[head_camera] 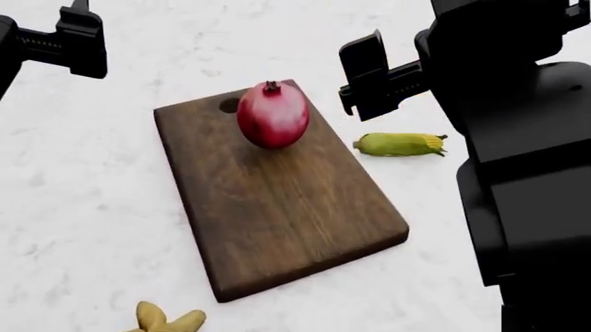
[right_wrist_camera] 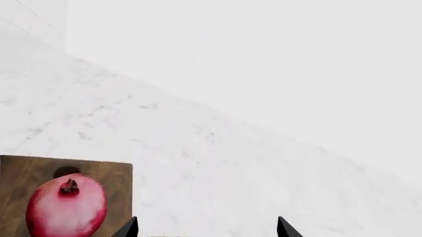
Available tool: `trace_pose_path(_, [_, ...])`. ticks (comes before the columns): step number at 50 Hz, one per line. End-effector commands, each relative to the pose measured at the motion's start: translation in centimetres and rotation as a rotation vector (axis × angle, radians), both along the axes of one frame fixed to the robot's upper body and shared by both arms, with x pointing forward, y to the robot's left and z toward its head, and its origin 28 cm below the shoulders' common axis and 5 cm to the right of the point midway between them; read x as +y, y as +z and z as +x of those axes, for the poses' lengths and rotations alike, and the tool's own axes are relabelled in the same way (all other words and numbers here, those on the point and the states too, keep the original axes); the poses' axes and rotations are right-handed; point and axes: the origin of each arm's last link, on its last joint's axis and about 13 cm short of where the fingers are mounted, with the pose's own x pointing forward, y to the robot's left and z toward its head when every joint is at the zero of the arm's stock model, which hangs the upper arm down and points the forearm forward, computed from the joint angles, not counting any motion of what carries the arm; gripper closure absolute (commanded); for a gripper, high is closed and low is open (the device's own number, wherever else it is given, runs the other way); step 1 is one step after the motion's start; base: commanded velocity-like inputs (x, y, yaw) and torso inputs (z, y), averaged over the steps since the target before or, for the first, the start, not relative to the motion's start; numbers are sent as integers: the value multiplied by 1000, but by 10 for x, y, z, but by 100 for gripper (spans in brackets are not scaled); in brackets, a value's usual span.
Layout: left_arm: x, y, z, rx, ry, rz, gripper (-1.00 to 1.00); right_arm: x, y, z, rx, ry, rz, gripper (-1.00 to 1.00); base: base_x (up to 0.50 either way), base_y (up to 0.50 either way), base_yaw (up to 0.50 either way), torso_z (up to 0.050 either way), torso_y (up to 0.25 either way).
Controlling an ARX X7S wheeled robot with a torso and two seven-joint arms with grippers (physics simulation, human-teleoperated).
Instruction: Clear the non-vegetable object off the cutting board and place the vegetables onto it.
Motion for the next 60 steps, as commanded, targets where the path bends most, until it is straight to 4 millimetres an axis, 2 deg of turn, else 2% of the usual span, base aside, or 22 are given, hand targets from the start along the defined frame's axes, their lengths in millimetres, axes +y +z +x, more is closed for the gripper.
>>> trace_pose_path(1, [0,3,-1,8,-51,-23,-100,4,3,0,-17,29,16,-100,500,0,0,0,0])
trace_pose_path(31, [0,5,-1,2,-54,-29,-100,10,-2,5,43,69,-12,-100,500,0,0,0,1])
trace_pose_path(44, [1,5,-1,-2,-61,-1,-100,20,-16,15,120,179,115,-100,0,0,0,0,0])
trace_pose_path(60, [0,10,0,-14,-68,8,-100,37,-43,21,278,314,116,-100,0,0,0,0,0])
